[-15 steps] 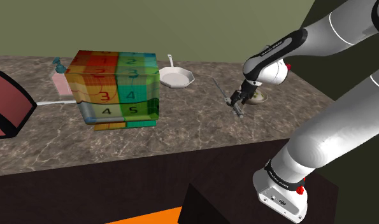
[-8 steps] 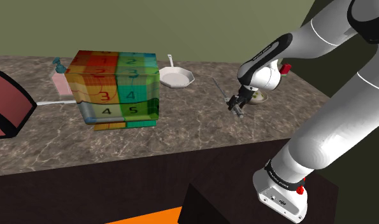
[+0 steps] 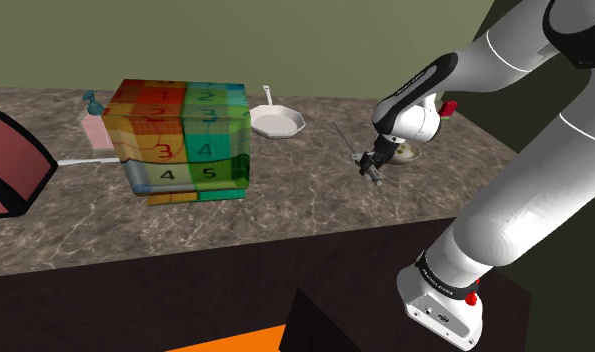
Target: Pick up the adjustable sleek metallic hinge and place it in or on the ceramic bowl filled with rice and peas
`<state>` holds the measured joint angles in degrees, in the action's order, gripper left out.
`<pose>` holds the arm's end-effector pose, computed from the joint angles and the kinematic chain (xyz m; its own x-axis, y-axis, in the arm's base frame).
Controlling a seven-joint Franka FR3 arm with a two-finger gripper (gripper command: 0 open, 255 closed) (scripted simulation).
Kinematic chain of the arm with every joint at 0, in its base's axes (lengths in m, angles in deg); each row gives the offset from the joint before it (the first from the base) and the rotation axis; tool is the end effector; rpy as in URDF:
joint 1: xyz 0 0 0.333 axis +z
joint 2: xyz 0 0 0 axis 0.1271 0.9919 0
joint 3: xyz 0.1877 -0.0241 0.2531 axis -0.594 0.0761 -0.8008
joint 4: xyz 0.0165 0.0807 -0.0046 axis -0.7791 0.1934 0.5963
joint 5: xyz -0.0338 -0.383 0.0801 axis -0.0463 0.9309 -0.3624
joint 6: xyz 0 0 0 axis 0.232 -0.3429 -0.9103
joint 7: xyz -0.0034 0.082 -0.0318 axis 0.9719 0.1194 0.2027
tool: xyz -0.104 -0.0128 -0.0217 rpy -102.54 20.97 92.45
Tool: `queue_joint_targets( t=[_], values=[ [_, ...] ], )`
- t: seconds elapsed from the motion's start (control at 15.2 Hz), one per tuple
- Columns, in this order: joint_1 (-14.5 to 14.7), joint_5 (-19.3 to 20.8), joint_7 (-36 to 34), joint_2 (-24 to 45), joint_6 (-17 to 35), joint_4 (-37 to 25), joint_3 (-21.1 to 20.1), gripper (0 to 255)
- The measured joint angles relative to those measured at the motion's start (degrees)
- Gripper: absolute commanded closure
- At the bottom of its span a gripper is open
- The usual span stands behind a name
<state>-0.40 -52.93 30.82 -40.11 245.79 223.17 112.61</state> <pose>0.3258 -0.2424 0.2448 0.9426 -0.3176 0.1030 -0.3071 -0.9457 -0.1063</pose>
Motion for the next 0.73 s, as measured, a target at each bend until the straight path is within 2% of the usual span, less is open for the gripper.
queue_joint_targets(
  t=[0.53, 0.73],
  values=[
    [0.0, 0.0, 0.0, 0.0, 0.0, 0.0, 0.0, 255],
    [-0.8, 3.2, -2.4, -2.1, -1.8, 0.0, -0.2, 255]
  ],
)
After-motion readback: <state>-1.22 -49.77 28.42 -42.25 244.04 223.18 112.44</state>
